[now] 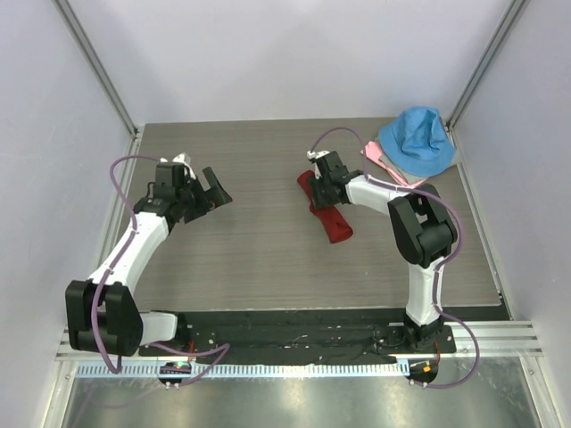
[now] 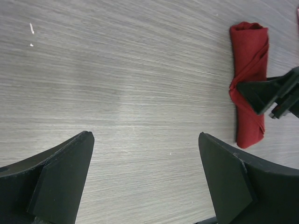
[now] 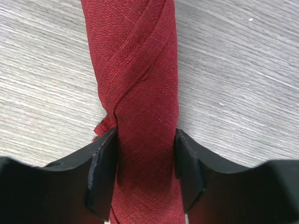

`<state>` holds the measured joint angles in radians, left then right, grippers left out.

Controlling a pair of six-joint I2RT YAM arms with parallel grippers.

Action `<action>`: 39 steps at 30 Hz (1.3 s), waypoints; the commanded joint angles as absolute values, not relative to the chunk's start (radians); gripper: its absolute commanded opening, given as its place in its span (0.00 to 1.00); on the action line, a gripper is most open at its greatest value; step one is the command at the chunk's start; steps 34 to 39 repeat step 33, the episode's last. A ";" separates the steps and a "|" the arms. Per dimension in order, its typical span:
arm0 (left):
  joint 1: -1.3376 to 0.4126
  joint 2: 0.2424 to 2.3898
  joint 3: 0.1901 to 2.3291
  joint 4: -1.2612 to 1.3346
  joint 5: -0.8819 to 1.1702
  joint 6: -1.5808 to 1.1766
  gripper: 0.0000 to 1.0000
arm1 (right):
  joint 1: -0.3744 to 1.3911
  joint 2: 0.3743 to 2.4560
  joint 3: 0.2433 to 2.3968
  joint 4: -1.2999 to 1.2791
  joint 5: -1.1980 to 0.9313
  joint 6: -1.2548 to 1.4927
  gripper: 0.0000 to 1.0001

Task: Fold the napkin, place the utensils inside, and roll it up
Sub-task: Roll the napkin with the utensil

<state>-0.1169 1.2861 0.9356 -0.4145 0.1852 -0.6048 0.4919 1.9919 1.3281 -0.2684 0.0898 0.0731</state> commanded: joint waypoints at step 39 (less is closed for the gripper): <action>0.031 0.864 0.917 -0.321 0.229 -0.400 1.00 | 0.288 1.209 0.666 0.293 -0.023 0.256 1.00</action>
